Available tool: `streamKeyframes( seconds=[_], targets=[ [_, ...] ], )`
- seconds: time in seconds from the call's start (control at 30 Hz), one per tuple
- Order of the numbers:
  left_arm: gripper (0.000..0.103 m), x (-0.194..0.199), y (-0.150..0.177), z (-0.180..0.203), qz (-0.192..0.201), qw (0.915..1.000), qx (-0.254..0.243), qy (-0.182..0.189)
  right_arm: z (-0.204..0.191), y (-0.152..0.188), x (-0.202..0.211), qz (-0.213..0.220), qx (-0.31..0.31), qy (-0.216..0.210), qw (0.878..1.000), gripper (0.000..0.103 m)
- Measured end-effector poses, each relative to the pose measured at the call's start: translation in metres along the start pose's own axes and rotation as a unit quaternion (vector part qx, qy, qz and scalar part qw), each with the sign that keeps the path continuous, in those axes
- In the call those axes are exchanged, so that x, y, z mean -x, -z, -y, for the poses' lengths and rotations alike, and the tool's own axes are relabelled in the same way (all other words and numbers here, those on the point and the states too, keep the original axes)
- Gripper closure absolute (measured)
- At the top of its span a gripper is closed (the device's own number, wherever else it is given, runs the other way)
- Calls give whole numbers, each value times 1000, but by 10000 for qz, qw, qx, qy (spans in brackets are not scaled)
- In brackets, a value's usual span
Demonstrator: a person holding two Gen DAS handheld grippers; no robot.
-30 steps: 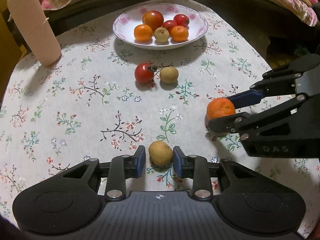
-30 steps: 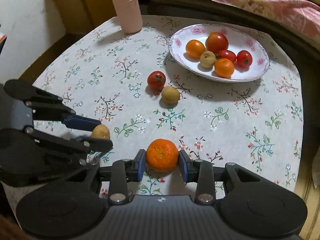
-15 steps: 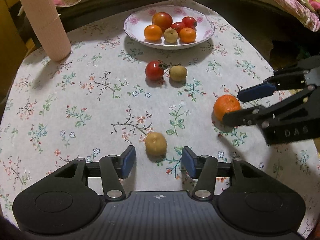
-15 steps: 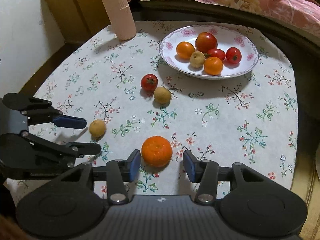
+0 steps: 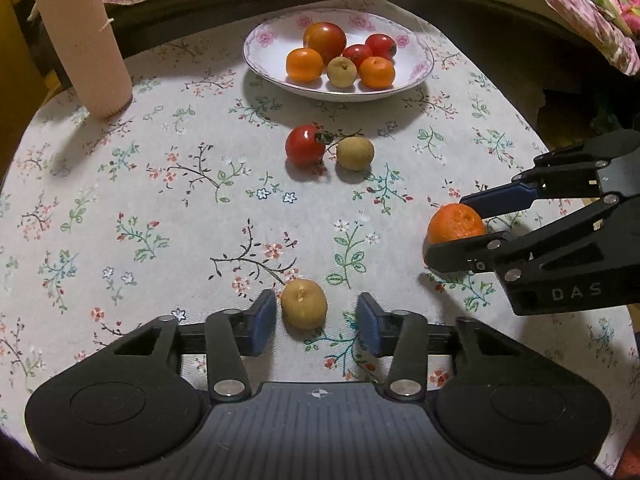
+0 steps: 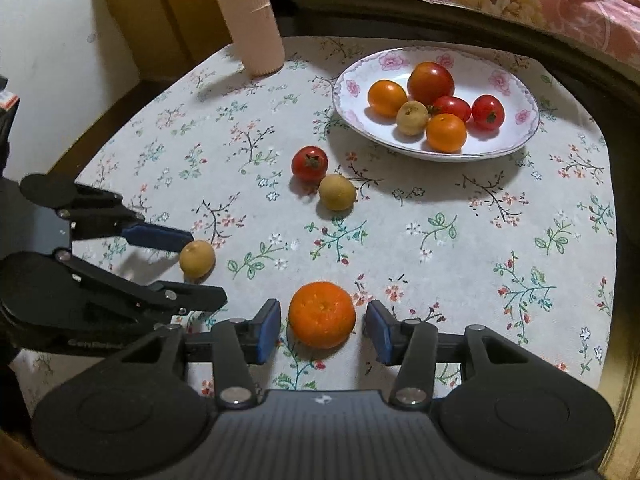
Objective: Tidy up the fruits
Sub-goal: 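Carry the mandarin and tan fruit in both tools over the white plate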
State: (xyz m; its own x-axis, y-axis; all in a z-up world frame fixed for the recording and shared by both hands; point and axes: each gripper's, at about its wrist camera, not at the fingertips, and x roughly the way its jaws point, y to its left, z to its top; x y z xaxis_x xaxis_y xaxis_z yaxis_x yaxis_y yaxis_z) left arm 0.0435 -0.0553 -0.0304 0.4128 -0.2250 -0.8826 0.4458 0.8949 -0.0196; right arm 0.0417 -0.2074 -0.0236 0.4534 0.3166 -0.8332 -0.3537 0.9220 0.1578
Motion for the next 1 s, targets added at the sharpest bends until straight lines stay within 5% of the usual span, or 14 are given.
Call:
streamKeyframes(
  seconds=[0.3,1.0],
  targets=[
    [70,4,2,-1,-41,10000,31,24,-3,0,1,-11,-1,14,10000,67],
    [67,0,0,1,26,10000,-1,-18,1,-7,3,34,-80,33,10000,67]
  ],
)
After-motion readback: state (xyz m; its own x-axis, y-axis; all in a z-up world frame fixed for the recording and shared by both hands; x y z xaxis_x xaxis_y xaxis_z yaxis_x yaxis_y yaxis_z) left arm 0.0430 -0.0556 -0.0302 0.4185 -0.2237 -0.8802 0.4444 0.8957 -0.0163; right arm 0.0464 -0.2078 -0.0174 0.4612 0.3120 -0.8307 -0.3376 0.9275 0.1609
